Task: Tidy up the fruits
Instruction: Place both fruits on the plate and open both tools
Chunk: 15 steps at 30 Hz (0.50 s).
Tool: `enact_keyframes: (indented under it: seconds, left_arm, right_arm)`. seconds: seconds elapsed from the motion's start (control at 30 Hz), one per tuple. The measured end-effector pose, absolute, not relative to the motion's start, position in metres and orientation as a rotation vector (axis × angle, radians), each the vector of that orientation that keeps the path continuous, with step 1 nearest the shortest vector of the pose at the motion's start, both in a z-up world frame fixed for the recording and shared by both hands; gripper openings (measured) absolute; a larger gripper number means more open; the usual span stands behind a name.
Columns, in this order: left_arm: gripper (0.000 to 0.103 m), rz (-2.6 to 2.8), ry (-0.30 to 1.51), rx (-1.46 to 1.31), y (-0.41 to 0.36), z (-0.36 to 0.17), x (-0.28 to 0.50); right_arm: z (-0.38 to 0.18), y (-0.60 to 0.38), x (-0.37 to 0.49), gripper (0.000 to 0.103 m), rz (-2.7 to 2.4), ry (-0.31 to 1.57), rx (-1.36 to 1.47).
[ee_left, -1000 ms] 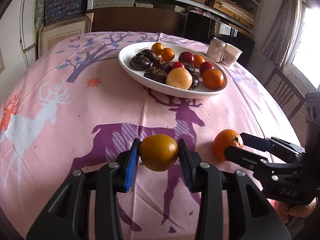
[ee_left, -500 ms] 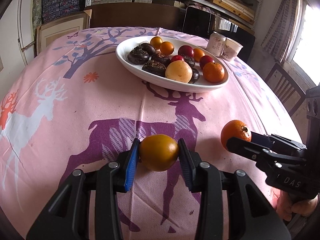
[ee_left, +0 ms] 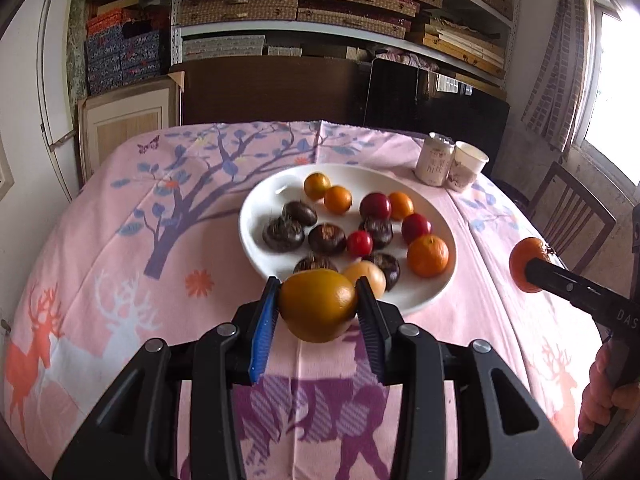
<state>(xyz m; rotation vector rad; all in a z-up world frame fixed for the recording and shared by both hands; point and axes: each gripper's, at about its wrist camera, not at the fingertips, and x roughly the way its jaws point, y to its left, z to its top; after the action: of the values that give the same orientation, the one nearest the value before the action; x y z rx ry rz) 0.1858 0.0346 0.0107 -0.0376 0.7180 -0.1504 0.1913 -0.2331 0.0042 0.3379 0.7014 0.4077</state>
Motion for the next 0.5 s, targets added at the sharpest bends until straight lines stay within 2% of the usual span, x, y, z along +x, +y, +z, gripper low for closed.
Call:
enact_keyframes:
  seconds: [0.23, 0.5]
  left_arm:
    - [0.038, -0.158, 0.731, -0.035, 0.012, 0.005, 0.242]
    - [0.038, -0.161, 0.81, -0.031, 0.008, -0.038, 0.287]
  right_arm:
    - [0.014, -0.21, 0.249, 0.045, 0.432, 0.712, 0.361]
    - [-0.027, -0.176, 0.313, 0.045, 0.4, 0.827, 0.307]
